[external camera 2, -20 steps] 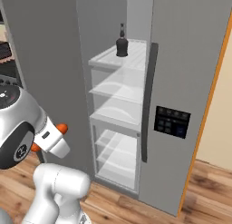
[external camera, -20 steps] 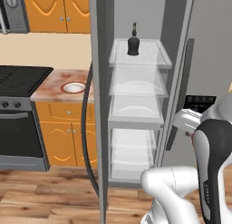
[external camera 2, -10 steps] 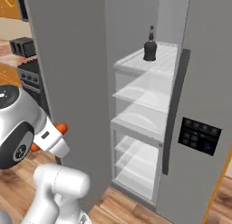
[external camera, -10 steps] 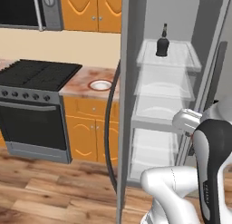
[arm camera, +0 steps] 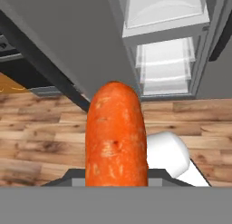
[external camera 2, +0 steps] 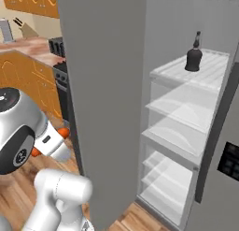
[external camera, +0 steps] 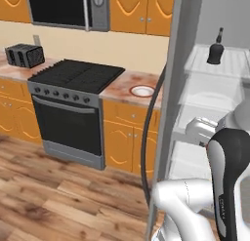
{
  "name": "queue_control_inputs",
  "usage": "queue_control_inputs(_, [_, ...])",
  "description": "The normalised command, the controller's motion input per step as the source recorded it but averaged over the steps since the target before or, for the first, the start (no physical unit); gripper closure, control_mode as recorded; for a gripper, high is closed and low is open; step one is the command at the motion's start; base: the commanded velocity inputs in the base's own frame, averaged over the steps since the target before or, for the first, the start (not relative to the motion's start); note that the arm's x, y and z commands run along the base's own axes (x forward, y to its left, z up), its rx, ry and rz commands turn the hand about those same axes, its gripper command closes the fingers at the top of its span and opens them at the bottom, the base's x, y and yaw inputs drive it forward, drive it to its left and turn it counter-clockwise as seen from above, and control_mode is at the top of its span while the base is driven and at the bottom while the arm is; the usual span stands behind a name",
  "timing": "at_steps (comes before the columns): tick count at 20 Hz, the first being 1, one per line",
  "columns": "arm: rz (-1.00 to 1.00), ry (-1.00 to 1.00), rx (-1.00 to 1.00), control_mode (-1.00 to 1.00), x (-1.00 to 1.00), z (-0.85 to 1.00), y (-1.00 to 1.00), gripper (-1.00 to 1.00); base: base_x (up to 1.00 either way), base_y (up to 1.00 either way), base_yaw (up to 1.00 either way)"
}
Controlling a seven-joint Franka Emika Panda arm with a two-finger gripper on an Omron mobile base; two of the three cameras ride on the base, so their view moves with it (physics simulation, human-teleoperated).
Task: Pick carrot from the fridge and place it on the plate on the counter.
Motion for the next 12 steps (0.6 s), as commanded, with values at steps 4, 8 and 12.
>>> queue_control_inputs(4, [0.0,0.0,0.0,1.0,0.0,0.0,0.0,1.0,0.0,0.07,0.43])
queue_control_inputs(8, [0.0,0.0,0.0,1.0,0.0,0.0,0.0,1.0,0.0,0.08,0.42])
queue_control_inputs(12, [0.0,0.0,0.0,1.0,0.0,0.0,0.0,1.0,0.0,0.07,0.41])
